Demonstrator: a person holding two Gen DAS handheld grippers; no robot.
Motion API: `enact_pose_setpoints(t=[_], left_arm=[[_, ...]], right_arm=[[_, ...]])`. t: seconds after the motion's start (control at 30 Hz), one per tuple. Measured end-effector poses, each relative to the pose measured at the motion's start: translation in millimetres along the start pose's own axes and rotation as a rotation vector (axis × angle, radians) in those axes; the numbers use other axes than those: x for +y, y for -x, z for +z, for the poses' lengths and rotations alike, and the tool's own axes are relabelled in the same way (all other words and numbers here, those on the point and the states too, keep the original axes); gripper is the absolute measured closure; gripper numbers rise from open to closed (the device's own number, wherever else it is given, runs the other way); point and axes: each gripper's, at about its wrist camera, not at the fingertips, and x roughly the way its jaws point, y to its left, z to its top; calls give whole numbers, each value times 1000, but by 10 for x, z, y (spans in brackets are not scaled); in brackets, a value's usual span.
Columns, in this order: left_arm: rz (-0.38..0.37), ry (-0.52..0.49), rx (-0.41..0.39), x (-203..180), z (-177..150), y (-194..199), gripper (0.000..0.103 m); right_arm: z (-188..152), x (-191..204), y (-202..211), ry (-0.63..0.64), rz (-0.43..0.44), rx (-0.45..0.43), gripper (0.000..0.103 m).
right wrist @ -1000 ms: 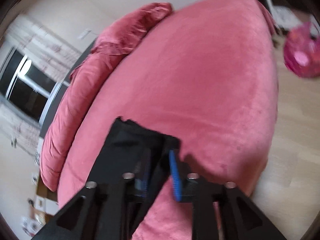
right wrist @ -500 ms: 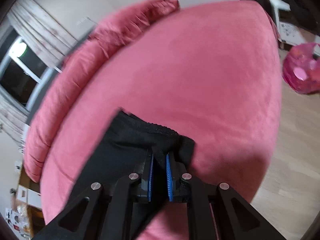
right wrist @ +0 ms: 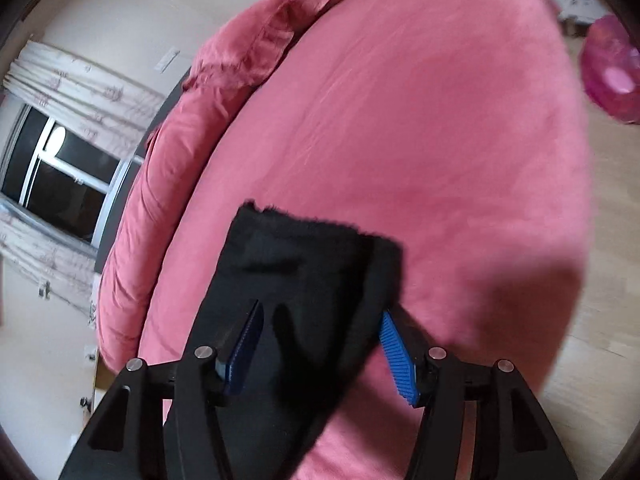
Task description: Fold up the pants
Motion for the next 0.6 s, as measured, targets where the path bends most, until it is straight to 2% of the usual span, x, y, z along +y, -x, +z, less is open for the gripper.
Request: enact_pose_setpoints(t=[0.1, 0.17, 0.23, 0.4, 0.47, 0.6], left_arm=[[1, 13, -7, 27, 12, 33, 56], [5, 20, -8, 48, 11, 54, 56], [9, 29, -6, 67, 16, 54, 56], [4, 34, -1, 72, 21, 39, 55], [3, 30, 4, 62, 22, 21, 48], [6, 17, 10, 31, 20, 2, 44]], right_arm=[[32, 24, -96, -27, 16, -24, 47], [51, 50, -163, -60, -8, -16, 80], [67, 116, -179, -73, -1, -14, 82], [65, 428, 20, -4, 10, -41, 82], [71, 566, 111, 19, 20, -45, 82], [17, 912, 305, 105, 31, -61, 82]])
